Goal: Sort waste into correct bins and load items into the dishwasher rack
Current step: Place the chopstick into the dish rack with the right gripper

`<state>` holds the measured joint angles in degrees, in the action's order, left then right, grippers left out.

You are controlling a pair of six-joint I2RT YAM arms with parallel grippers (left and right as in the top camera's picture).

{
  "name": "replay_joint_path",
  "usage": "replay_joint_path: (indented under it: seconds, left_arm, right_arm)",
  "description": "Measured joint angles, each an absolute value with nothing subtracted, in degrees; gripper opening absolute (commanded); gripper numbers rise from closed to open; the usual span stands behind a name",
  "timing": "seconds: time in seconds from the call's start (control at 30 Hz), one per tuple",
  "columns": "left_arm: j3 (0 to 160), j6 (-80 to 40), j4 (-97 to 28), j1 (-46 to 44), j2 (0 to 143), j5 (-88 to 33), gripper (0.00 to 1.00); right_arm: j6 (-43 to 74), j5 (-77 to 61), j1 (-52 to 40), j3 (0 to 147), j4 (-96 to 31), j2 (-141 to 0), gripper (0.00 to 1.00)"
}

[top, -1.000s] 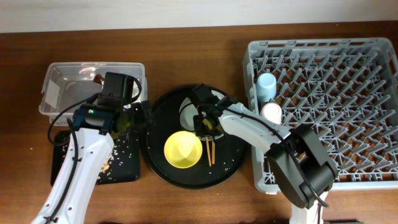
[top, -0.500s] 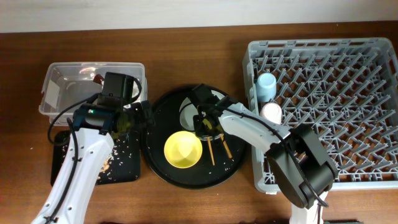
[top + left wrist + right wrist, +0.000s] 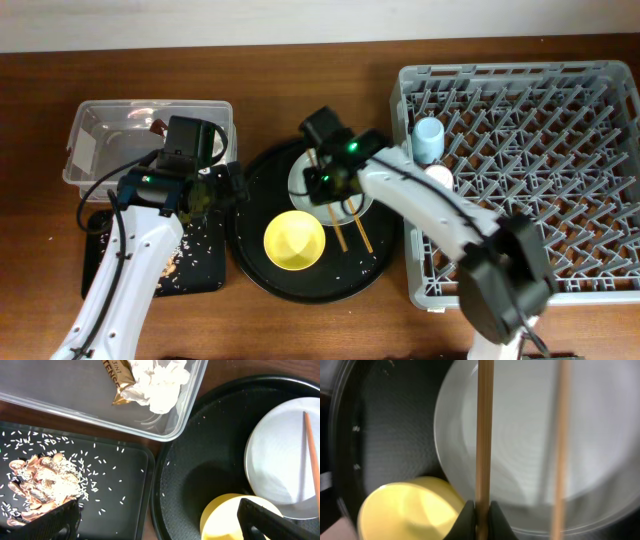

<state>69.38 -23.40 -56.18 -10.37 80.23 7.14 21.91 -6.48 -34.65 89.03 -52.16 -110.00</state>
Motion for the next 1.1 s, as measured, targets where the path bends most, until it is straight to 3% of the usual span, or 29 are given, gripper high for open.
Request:
replay_joint_path:
  seconds: [0.33, 0.6, 1.0, 1.1]
  left_arm:
    - [69.4, -23.4, -56.2, -10.4, 80.2, 7.1, 1.0]
    - [69.4, -23.4, -56.2, -10.4, 80.2, 7.1, 0.99]
    - [69.4, -23.4, -56.2, -10.4, 80.2, 7.1, 0.99]
    - [69.4, -23.4, -56.2, -10.4, 80.2, 7.1, 0.99]
  right_arm:
    - [11.5, -0.7, -13.3, 96.2, -70.3, -101.3, 0.04]
    - [1.3, 0.3, 2.3, 96.2, -70.5, -101.3, 0.04]
    - [-10.2, 0.2, 5.2, 96.2, -68.2, -104.0, 0.05]
    - [-10.7, 0.2, 5.2, 96.2, -68.1, -106.5, 0.1]
